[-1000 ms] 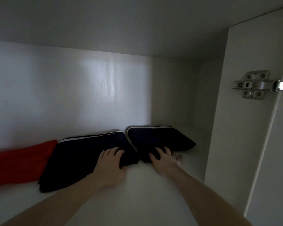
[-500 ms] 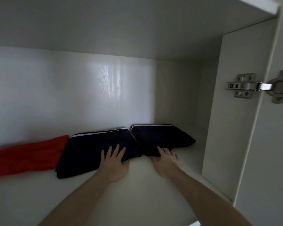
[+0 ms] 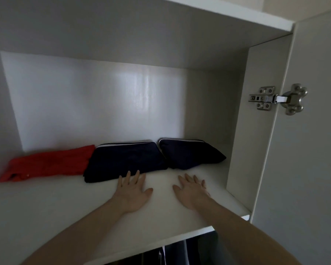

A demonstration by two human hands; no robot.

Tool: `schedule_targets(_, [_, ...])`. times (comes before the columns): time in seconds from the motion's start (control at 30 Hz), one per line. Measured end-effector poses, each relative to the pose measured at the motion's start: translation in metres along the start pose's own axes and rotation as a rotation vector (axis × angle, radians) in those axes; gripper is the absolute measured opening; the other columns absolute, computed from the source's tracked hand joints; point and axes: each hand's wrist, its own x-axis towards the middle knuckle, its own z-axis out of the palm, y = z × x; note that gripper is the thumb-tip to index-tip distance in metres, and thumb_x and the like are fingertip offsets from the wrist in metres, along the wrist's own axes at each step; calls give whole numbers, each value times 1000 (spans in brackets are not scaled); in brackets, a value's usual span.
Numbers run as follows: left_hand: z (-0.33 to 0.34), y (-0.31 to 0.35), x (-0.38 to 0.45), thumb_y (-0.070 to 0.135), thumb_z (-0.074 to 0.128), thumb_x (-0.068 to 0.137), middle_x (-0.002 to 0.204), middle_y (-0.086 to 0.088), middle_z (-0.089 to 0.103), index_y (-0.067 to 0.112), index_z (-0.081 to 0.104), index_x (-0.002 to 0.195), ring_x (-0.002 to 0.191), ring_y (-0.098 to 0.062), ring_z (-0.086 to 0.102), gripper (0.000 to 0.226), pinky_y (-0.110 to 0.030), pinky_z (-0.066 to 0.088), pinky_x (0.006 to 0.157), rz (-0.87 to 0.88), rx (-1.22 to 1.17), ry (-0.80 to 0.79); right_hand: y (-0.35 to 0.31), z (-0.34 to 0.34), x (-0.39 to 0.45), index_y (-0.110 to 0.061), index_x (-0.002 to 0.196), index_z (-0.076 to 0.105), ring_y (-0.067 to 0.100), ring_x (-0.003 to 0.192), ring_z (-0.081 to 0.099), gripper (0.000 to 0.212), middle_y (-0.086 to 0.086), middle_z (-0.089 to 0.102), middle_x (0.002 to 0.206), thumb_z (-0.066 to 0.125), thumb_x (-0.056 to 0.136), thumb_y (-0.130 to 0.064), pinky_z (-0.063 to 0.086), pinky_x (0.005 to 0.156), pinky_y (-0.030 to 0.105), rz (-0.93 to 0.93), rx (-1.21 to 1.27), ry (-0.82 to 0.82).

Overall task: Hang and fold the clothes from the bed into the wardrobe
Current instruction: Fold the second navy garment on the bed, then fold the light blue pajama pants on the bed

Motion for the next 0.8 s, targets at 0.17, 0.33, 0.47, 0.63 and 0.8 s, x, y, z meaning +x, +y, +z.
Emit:
schedule_targets(0.17, [-4,7,-45,70,16,99,171,5,-12,32,-2,164,157,-24,-15,78,-48,-11,126,11,-32,-69,-1,9,-31,-32,166,7,27,160,-3,70,-2,0,174,17,103,-59,-7,127,51,-82,24,1])
schedule_targets(0.33, [-5,18,-100,72,16,99,171,7,-10,33,-2,164,157,-20,-12,78,-44,-10,126,42,-76,-82,-4,11,-58,-34,165,11,25,160,-1,69,-3,3,174,20,102,-62,-4,128,51,-157,37,12])
schedule_targets(0.47, [-3,22,-141,71,14,100,171,9,-11,34,-3,164,157,-18,-11,76,-43,-10,127,88,-66,-77,-7,17,-91,-35,165,14,23,160,2,68,-2,6,174,21,103,-62,-2,128,49,-189,61,48])
schedule_targets(0.63, [8,26,-178,70,6,99,171,9,-5,32,1,164,158,-19,-6,75,-41,-6,127,122,-43,60,-9,28,-149,-32,164,20,18,160,7,61,-2,13,173,24,108,-56,-1,128,42,-211,98,186])
schedule_targets(0.8, [15,26,-204,70,8,96,171,13,-4,34,0,164,158,-20,0,77,-36,-6,126,228,8,217,-10,29,-217,-39,155,40,-6,149,24,50,-21,34,162,49,106,-45,18,128,28,-204,648,396])
